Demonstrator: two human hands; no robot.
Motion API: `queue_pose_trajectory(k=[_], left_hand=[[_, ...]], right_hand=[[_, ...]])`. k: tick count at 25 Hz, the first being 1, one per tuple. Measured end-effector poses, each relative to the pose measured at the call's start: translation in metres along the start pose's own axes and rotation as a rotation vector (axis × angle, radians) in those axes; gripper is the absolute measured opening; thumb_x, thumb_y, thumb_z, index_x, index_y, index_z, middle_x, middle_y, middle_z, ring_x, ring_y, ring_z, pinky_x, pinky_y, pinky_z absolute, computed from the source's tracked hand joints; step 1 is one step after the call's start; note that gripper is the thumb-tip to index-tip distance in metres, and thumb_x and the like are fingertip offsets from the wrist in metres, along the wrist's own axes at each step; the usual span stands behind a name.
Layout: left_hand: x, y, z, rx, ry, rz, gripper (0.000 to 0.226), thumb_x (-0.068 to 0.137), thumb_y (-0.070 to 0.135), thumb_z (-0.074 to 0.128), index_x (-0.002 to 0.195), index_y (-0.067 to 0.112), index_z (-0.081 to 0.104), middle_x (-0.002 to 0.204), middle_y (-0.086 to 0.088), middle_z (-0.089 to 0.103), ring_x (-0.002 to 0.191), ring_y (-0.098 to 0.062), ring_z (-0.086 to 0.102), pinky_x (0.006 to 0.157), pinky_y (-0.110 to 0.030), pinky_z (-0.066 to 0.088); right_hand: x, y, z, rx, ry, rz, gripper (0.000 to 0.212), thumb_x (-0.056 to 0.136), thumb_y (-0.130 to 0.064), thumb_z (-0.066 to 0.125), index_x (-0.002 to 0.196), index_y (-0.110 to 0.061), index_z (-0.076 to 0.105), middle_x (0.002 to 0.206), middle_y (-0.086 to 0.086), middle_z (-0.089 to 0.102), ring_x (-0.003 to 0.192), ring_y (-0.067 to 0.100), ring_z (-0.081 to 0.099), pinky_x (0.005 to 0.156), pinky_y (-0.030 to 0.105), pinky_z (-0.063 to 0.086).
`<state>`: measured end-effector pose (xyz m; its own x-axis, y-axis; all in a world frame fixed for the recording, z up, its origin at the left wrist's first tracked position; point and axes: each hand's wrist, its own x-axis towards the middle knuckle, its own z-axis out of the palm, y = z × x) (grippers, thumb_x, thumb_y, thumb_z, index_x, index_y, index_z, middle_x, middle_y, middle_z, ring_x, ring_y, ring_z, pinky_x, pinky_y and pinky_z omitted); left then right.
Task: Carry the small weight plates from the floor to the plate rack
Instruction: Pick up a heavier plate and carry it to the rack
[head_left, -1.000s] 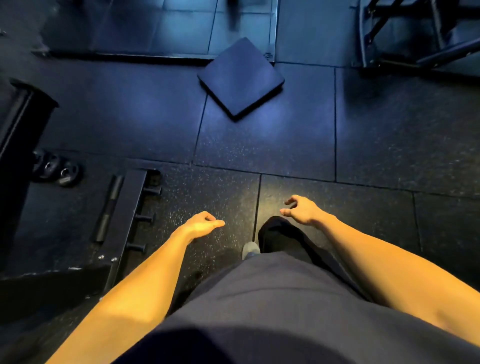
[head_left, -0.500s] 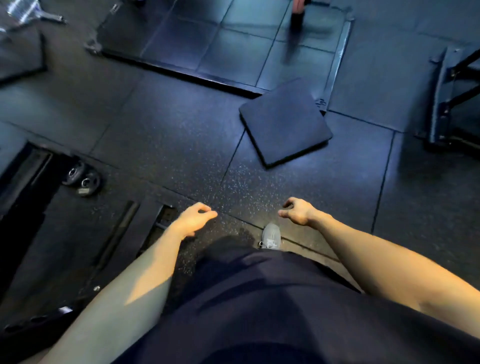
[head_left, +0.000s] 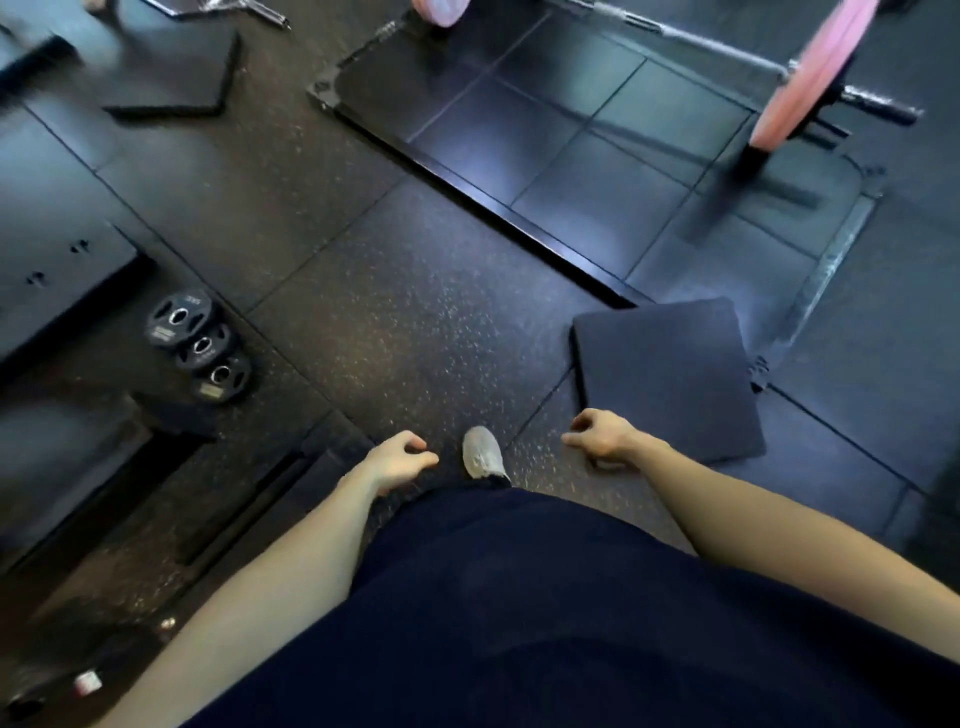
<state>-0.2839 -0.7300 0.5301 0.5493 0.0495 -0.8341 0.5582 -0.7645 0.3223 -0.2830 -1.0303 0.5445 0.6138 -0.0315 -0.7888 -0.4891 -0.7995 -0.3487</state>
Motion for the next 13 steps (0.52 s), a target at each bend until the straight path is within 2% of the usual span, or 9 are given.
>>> queue_pose_trajectory(k=[4,6,9,13], left_hand=[[0.051,0.048,-0.102,-0.070,0.064,-0.017,0.042,0.091,0.045,0.057,0.129,0.028,0.053,0.132,-0.002,0.053,0.103,-0.021,0.051,0.079,-0.033,0.045],[0.071,0.059,-0.148,-0.158,0.089,-0.058,0.038,0.091,0.045,0.057,0.126,0.029,0.054,0.134,-0.001,0.051,0.111,-0.023,0.052,0.083,-0.037,0.047],[0.101,0.058,-0.208,-0.331,0.153,-0.144,0.036,0.091,0.045,0.058,0.124,0.031,0.054,0.136,-0.002,0.050,0.119,-0.027,0.053,0.087,-0.041,0.048],[0.141,0.044,-0.280,-0.521,0.228,-0.233,0.034,0.091,0.045,0.058,0.121,0.030,0.055,0.128,-0.003,0.053,0.114,-0.026,0.055,0.088,-0.041,0.050]], right_hand=[[0.067,-0.097,-0.066,-0.064,0.012,-0.079,0.046,0.089,-0.035,0.062,0.127,-0.010,0.056,0.131,0.008,0.058,0.119,0.025,0.055,0.100,0.032,0.042],[0.102,-0.151,-0.088,-0.122,-0.018,-0.119,0.044,0.087,-0.035,0.063,0.124,-0.010,0.058,0.129,0.008,0.060,0.116,0.026,0.057,0.099,0.033,0.043],[0.157,-0.237,-0.114,-0.291,-0.084,-0.217,0.042,0.087,-0.037,0.063,0.121,-0.013,0.059,0.128,0.010,0.060,0.114,0.028,0.057,0.097,0.035,0.044],[0.231,-0.349,-0.135,-0.417,-0.177,-0.331,0.039,0.088,-0.035,0.063,0.120,-0.012,0.059,0.125,0.010,0.061,0.112,0.028,0.058,0.093,0.036,0.046]])
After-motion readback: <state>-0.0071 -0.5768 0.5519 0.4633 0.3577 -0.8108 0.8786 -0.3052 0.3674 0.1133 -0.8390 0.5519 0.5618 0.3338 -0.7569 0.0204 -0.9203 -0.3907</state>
